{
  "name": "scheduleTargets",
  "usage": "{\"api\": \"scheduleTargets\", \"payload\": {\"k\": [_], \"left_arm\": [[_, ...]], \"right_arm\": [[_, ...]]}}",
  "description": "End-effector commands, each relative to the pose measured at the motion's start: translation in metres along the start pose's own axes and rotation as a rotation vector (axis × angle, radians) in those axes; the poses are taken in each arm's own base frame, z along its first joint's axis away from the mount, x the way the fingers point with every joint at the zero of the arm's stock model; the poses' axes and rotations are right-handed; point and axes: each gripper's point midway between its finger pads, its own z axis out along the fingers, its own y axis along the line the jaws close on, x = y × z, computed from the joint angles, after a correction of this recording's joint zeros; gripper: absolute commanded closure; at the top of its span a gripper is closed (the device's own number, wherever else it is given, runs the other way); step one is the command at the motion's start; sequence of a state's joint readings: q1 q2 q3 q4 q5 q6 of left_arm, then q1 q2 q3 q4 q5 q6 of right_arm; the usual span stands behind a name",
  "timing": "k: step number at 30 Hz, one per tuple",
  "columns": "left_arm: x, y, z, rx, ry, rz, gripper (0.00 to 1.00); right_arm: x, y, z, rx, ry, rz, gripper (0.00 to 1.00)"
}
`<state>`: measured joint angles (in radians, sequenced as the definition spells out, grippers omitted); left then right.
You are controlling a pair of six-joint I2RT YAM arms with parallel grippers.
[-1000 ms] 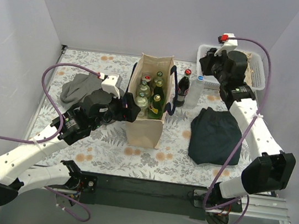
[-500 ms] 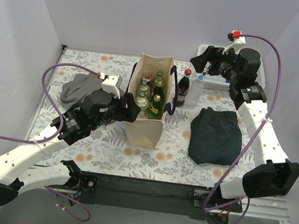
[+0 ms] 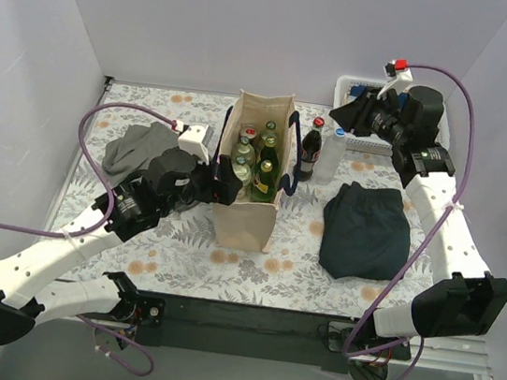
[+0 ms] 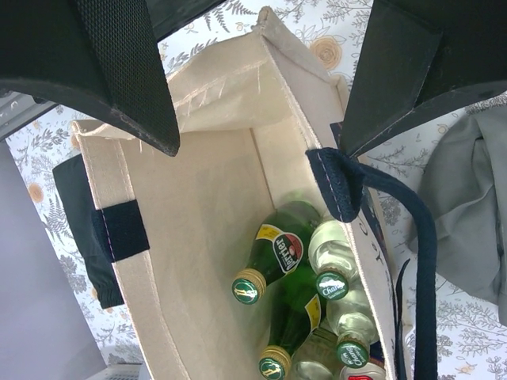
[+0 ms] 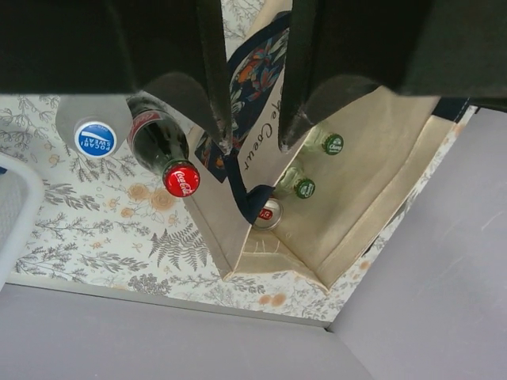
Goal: Take the beverage out of the canvas bag
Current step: Adjust the canvas bag at the center of the board.
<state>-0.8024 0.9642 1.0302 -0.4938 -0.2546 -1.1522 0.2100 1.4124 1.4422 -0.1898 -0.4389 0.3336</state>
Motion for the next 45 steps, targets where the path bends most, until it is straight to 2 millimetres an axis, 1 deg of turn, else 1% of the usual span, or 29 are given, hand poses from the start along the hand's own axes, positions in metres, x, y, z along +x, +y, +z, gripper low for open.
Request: {"api": "scheduleTargets", "payload": {"k": [1,2,3,4,7,10,11,12,13,15,16,17,18,19,22,26,30,33,35,36,37,38,39,40,41,42,43,44,45], "left_arm": [[-0.014,-0.005,-0.002,0.003,-0.025,0.009,0.19],[-0.014,-0.005,-0.002,0.000,-0.026,0.014,0.19],[-0.013,-0.004,0.000,-0.006,-0.021,0.023,0.19],[-0.014,-0.004,0.000,-0.008,-0.021,0.025,0.19],[-0.015,-0.004,0.002,-0.010,-0.021,0.038,0.19],[-0.017,-0.005,0.006,-0.019,-0.021,0.040,0.18],[-0.019,-0.005,0.006,-0.021,-0.023,0.038,0.18],[-0.019,-0.006,0.008,-0.022,-0.021,0.041,0.18],[-0.019,-0.006,0.009,-0.024,-0.018,0.041,0.18],[-0.019,-0.007,0.011,-0.023,-0.016,0.040,0.18],[-0.019,-0.007,0.012,-0.027,-0.015,0.041,0.18],[-0.019,-0.007,0.013,-0.026,-0.014,0.041,0.18],[-0.019,-0.008,0.013,-0.027,-0.013,0.042,0.18],[-0.018,-0.007,0.014,-0.030,-0.010,0.044,0.18],[-0.017,-0.007,0.013,-0.027,-0.012,0.040,0.18],[-0.020,-0.005,0.010,-0.031,-0.024,0.040,0.18],[-0.023,-0.004,0.007,-0.034,-0.037,0.035,0.18],[-0.021,-0.003,0.008,-0.038,-0.031,0.036,0.18],[-0.018,-0.003,0.009,-0.037,-0.023,0.037,0.18],[-0.018,-0.003,0.009,-0.037,-0.022,0.036,0.18],[-0.018,-0.002,0.007,-0.038,-0.024,0.030,0.18],[-0.017,-0.002,0.006,-0.037,-0.026,0.028,0.18],[-0.015,0.000,0.006,-0.041,-0.023,0.027,0.18],[-0.016,0.000,0.004,-0.037,-0.029,0.022,0.18],[-0.016,0.000,0.003,-0.037,-0.029,0.019,0.18],[-0.014,0.001,0.003,-0.040,-0.027,0.018,0.18],[-0.013,0.001,0.003,-0.039,-0.025,0.019,0.18],[-0.014,0.001,0.002,-0.038,-0.027,0.015,0.18],[-0.013,0.002,0.002,-0.041,-0.025,0.018,0.18]], "right_arm": [[0.001,-0.002,-0.005,0.008,0.015,0.012,0.56],[0.001,-0.005,-0.005,0.026,0.016,0.011,0.36],[0.001,-0.008,-0.006,0.046,0.014,-0.001,0.26],[0.004,-0.018,-0.007,0.096,0.023,0.002,0.12],[0.007,-0.035,-0.013,0.204,0.033,-0.015,0.12],[0.013,-0.049,-0.019,0.279,0.053,-0.029,0.19],[0.013,-0.050,-0.020,0.288,0.056,-0.029,0.24],[0.014,-0.050,-0.021,0.292,0.061,-0.037,0.31],[0.014,-0.049,-0.023,0.289,0.063,-0.038,0.33],[0.013,-0.044,-0.024,0.268,0.066,-0.053,0.44],[0.012,-0.037,-0.025,0.232,0.068,-0.057,0.54],[0.010,-0.032,-0.026,0.212,0.065,-0.064,0.60],[0.008,-0.028,-0.026,0.195,0.062,-0.067,0.63],[0.007,-0.021,-0.027,0.164,0.064,-0.068,0.79],[0.003,-0.011,-0.029,0.126,0.058,-0.063,0.99],[-0.001,0.004,-0.030,0.056,0.061,-0.058,0.99],[-0.011,0.020,-0.030,-0.010,0.053,-0.059,0.99],[-0.015,0.034,-0.027,-0.075,0.062,-0.061,0.99],[-0.018,0.040,-0.025,-0.094,0.066,-0.066,0.99],[-0.014,0.042,-0.021,-0.100,0.086,-0.064,0.99],[-0.022,0.048,-0.021,-0.103,0.074,-0.081,0.99],[-0.023,0.049,-0.020,-0.094,0.079,-0.102,0.99],[-0.015,0.049,-0.014,-0.062,0.107,-0.109,0.99],[-0.024,0.056,-0.014,-0.063,0.092,-0.135,0.99],[-0.024,0.060,-0.013,-0.070,0.096,-0.156,0.97],[-0.018,0.064,-0.006,-0.080,0.127,-0.155,0.93],[-0.017,0.067,-0.004,-0.089,0.134,-0.158,0.91],[-0.024,0.074,-0.004,-0.105,0.122,-0.172,0.86],[-0.018,0.079,0.001,-0.118,0.145,-0.173,0.81]]}}
